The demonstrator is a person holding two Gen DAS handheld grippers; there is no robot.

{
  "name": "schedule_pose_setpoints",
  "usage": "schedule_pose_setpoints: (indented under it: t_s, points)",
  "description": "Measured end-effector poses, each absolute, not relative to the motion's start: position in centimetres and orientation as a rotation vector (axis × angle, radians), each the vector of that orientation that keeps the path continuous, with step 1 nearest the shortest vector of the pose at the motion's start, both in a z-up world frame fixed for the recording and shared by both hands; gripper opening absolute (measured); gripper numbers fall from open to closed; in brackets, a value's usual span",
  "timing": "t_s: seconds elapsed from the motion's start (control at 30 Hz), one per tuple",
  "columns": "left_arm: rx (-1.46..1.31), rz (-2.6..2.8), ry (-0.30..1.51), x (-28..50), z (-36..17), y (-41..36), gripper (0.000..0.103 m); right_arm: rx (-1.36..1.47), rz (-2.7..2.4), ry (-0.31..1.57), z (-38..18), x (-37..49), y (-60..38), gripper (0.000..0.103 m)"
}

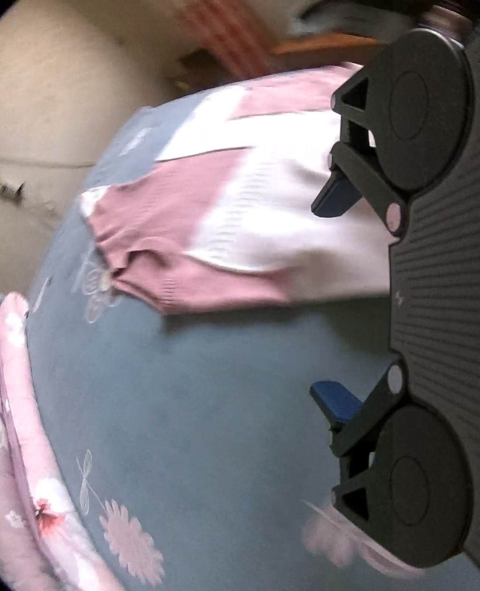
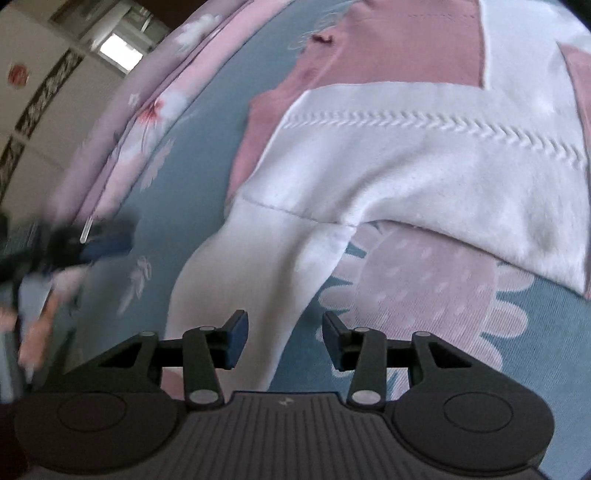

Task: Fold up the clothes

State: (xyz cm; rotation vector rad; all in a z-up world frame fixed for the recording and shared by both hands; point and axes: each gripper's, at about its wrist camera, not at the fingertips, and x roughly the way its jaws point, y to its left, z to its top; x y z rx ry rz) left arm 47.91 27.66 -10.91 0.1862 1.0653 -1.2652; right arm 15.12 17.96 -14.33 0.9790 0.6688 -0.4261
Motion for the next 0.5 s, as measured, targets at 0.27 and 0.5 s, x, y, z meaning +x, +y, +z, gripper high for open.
schedule_pose_setpoints:
  t_s: [0.27,0.5]
  points:
    - [0.113,-1.248,1.160,50.9,-12.9,17.5,0.072,1.037,-0.488,0.642,-15.4,15.5,17.6,0.050]
    - [0.197,-1.242,1.230,50.9,-15.2,14.9,0.062,1.045,-0.487,0.649,-15.9,16.7,16.8,0.050]
